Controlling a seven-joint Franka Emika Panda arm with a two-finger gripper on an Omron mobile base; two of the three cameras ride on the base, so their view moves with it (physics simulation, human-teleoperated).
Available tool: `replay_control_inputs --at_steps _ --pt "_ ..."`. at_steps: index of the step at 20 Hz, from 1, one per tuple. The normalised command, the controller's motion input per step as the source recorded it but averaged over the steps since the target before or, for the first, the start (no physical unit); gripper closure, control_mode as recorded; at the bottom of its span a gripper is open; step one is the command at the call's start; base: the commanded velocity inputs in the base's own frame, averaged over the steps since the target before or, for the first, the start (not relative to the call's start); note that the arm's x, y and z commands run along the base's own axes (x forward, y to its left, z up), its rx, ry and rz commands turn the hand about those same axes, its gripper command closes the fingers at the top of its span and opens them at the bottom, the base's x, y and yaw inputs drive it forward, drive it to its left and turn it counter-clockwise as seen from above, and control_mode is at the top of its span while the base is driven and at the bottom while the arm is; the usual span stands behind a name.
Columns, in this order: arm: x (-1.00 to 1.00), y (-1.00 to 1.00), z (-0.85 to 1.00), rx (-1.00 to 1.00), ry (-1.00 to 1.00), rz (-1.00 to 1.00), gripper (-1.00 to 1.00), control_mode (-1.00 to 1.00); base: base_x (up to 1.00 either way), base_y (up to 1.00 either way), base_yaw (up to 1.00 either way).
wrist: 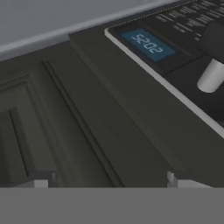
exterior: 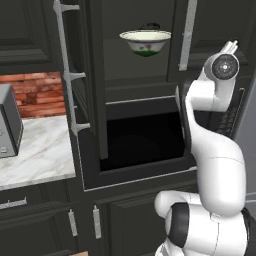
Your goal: Pick the mug and place it in the sink. Pick the bowl and place it in the open cabinet and then close the cabinet.
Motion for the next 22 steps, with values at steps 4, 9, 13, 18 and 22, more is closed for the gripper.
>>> replay_control_inputs --at_steps 4,9,13,18,22 --pt "-0.41 -0.01 -0.01 0.00 0.00 0.04 -1.00 -1.00 0.00 0.00 0.00" --pt "-0.47 0.00 0.00 0.01 0.00 0.02 -1.00 -1.00 0.00 0.00 0.00" --pt "-0.62 0.00 0.03 0.01 0.00 0.03 -1.00 -1.00 0.00 0.00 0.00" --pt "-0.61 0.00 0.07 0.00 0.01 0.06 -1.00 -1.00 0.00 0.00 0.00" --pt "-0.58 0.09 0.13 0.00 0.10 0.08 -1.00 -1.00 0.00 0.00 0.00"
